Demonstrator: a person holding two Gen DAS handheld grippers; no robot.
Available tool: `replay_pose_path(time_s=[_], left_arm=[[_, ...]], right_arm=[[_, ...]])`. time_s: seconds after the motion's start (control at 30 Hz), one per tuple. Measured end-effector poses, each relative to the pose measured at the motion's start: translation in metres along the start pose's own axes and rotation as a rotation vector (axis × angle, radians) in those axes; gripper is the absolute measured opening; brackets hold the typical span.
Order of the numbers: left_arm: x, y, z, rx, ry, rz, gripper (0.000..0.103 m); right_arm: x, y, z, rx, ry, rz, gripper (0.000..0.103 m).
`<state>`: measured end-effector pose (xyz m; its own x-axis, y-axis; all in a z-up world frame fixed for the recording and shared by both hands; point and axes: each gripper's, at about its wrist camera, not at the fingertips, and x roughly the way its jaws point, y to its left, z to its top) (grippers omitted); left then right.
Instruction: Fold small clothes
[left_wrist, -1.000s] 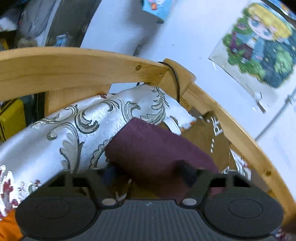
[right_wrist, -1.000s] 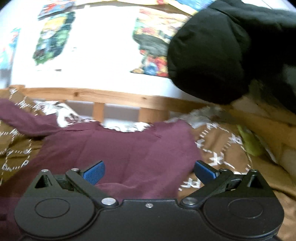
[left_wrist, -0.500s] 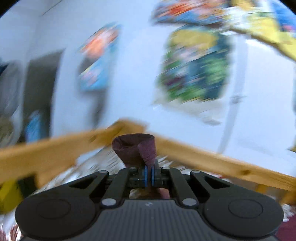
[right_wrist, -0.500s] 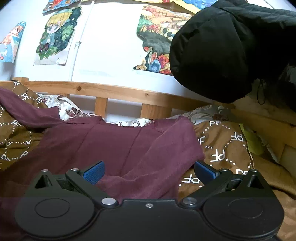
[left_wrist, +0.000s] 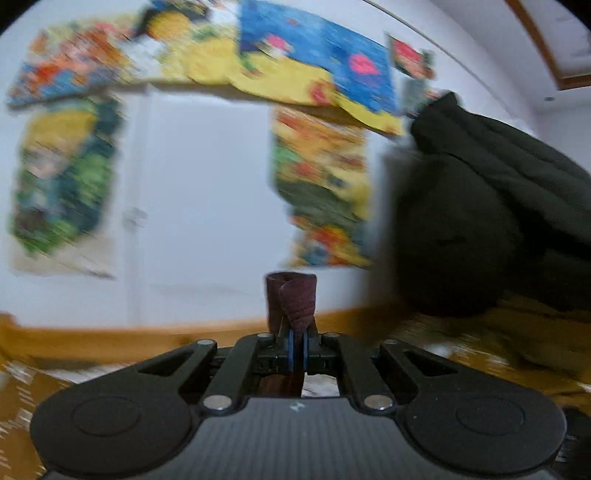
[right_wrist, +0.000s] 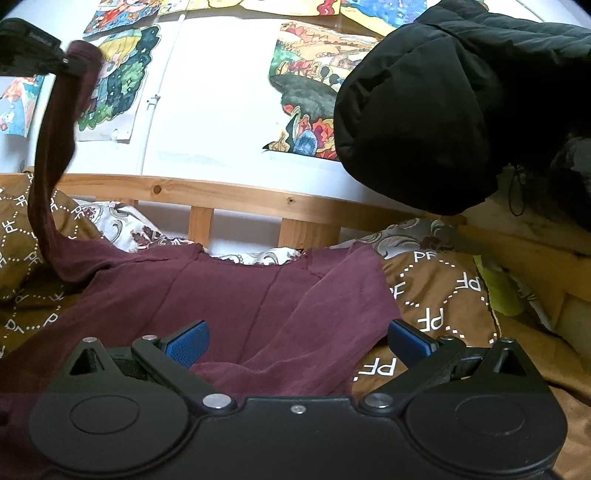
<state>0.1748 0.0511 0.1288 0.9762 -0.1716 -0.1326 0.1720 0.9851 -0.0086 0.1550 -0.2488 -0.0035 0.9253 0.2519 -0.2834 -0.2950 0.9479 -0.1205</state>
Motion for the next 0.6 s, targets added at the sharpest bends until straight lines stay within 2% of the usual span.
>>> replay_pose_path(time_s=[0.13, 0.27, 0.43, 0.6], left_arm=[[0.018, -0.028, -0.019, -0.018, 0.070, -0.136, 0.003], [0.029, -0.056, -0.044, -0.012, 0.141, -0.237, 0.003], [0.039, -0.080, -0.071, -0.018, 0.230, -0.324, 0.003], [0.042, -0.097, -0.097, -0.021, 0.302, -0.370, 0.004]], right_arm=[[0.002, -0.006, -0.002, 0.006, 0.005, -0.029, 0.102], [0.003, -0.017, -0.002, 0.020, 0.005, -0.065, 0.102], [0.007, -0.032, -0.005, 0.029, 0.012, -0.110, 0.102], [0.009, -0.046, -0.007, 0.054, 0.017, -0.156, 0.102]])
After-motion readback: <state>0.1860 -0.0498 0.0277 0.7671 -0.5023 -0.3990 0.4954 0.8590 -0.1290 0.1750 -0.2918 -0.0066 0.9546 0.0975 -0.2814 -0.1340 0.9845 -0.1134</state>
